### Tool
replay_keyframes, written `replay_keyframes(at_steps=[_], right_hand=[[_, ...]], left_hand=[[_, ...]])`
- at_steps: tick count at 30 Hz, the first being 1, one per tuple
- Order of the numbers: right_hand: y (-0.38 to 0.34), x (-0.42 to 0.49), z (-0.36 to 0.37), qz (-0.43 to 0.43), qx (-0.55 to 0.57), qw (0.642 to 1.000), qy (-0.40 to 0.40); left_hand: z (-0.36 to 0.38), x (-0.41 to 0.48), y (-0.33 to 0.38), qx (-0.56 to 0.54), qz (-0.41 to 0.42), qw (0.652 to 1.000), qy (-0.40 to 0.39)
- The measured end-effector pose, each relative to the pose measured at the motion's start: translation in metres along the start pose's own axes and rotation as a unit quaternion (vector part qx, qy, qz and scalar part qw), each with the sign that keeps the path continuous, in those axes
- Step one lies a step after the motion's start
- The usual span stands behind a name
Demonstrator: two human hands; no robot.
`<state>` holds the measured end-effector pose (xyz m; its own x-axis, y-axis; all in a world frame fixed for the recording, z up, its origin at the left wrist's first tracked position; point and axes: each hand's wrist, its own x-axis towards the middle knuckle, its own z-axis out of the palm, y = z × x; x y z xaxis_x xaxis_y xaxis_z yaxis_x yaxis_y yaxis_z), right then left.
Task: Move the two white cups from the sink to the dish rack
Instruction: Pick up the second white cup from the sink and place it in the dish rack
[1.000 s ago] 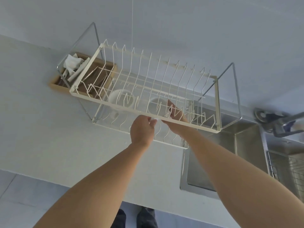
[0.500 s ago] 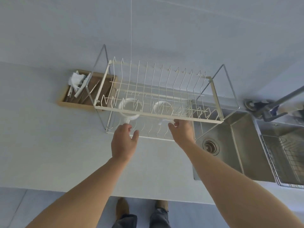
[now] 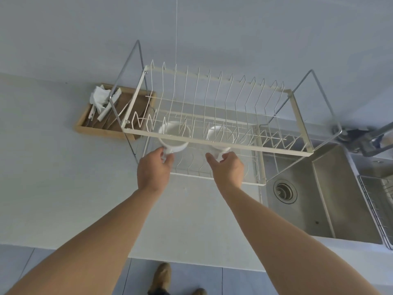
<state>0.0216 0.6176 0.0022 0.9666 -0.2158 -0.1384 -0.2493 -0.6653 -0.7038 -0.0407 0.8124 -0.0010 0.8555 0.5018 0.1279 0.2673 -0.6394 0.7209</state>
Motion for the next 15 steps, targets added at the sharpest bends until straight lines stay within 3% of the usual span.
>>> replay_keyframes(at_steps=[5,15], right_hand=[[0.001,-0.002,-0.002,-0.015,0.023,0.999,0.035],[0.001,-0.005,-0.011,-0.048,-0.035,0.997,0.057]], left_hand=[[0.006,-0.004,0.003,0.011,0.0,1.0,-0.012],[0.014,0.001,0.011,0.017,0.013,0.999,-0.026]])
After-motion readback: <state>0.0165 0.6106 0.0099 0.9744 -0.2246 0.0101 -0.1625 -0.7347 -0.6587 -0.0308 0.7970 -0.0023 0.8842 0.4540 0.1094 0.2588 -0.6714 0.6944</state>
